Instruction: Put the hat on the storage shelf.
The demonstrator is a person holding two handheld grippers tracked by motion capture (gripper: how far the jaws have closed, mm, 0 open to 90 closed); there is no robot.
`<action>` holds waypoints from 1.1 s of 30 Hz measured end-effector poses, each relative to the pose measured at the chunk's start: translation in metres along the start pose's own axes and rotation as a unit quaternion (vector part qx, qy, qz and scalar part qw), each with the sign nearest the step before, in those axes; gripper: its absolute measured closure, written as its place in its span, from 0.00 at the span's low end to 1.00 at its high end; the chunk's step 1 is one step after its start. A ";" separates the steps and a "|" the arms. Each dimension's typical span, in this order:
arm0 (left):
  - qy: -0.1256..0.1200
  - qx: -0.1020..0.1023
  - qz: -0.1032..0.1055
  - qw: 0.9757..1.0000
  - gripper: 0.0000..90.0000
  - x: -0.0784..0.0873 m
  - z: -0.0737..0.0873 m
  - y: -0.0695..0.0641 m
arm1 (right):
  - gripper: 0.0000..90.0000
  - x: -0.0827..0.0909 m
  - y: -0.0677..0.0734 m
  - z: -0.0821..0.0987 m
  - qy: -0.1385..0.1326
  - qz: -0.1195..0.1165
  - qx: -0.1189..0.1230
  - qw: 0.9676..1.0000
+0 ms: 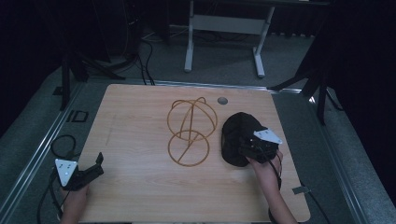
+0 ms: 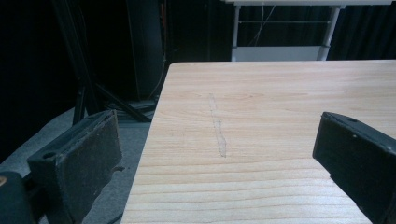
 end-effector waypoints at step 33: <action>0.001 -0.003 0.003 1.000 0.02 0.000 0.000 -0.001 | 0.83 0.043 -0.040 -0.019 -0.026 0.027 -0.039 0.999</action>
Point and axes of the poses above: each handheld gripper's, and its own axes: x roughly backward along the jaws, z roughly out of its underside, y roughly to its left, the point moved 10 cm from there along -x, roughly forward along the jaws, and after that the axes turned 13 degrees about -z, right-handed, at the moved point
